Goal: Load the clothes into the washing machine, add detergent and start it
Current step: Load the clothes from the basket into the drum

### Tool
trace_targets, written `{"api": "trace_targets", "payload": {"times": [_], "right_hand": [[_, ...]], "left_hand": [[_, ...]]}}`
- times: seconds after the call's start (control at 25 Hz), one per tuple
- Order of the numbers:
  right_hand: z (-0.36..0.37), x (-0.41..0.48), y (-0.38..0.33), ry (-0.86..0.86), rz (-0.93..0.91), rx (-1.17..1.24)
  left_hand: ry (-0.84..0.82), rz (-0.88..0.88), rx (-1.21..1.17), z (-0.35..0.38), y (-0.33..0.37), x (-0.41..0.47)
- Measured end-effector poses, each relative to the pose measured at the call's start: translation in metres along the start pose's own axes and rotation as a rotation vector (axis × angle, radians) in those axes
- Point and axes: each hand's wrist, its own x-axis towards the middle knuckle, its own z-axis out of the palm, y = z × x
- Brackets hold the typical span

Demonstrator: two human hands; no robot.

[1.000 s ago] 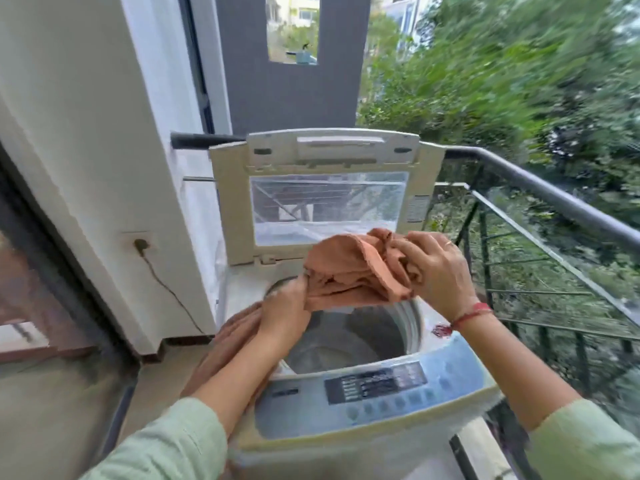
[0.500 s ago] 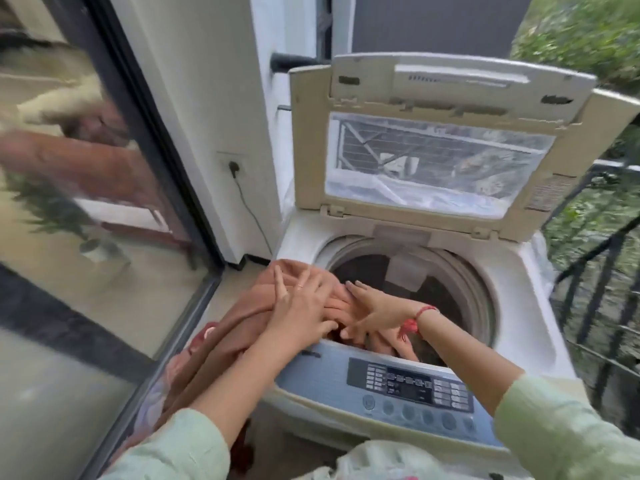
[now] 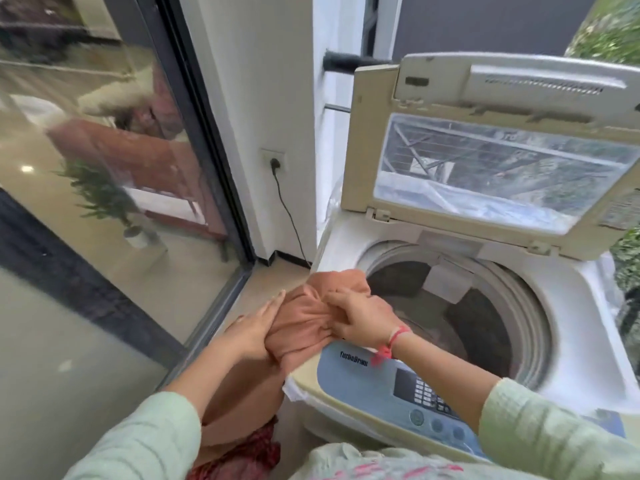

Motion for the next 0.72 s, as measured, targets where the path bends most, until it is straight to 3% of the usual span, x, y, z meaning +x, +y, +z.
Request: {"api": "trace_targets", "payload": {"times": [0.08,0.16,0.32,0.4,0.48,0.52,0.56,0.64,0.68,0.72], "right_hand": [[-0.006,-0.012,-0.003,0.061,-0.092,-0.091],[-0.018,-0.024,0.009,0.143,-0.145,-0.147],[-0.086,-0.061,0.041,0.745,-0.207,-0.388],[-0.106,-0.082,0.06,1.023,-0.204,-0.52],[-0.094,-0.09,0.094,1.098,-0.103,-0.583],[-0.077,-0.092,0.111,0.97,-0.001,-0.6],[-0.058,-0.095,0.13,0.677,0.118,-0.604],[-0.026,-0.102,0.151,-0.17,0.309,-0.481],[-0.019,-0.103,0.151,-0.432,0.335,-0.376],[-0.016,-0.099,0.143,-0.45,0.342,-0.24]], "left_hand": [[0.063,0.037,-0.234,0.006,0.003,0.008],[0.319,0.004,-0.209,-0.007,0.017,0.002],[0.983,0.129,0.011,-0.052,0.105,-0.014],[1.086,0.155,-0.053,-0.061,0.161,-0.003],[0.939,0.121,-0.074,-0.052,0.199,0.017],[0.748,0.087,-0.003,-0.042,0.205,0.026],[0.527,0.041,0.081,-0.03,0.205,0.032],[0.227,-0.03,0.153,-0.01,0.184,0.031],[0.246,-0.031,0.143,-0.005,0.165,0.024],[0.347,-0.014,0.118,-0.004,0.142,0.011]]}}
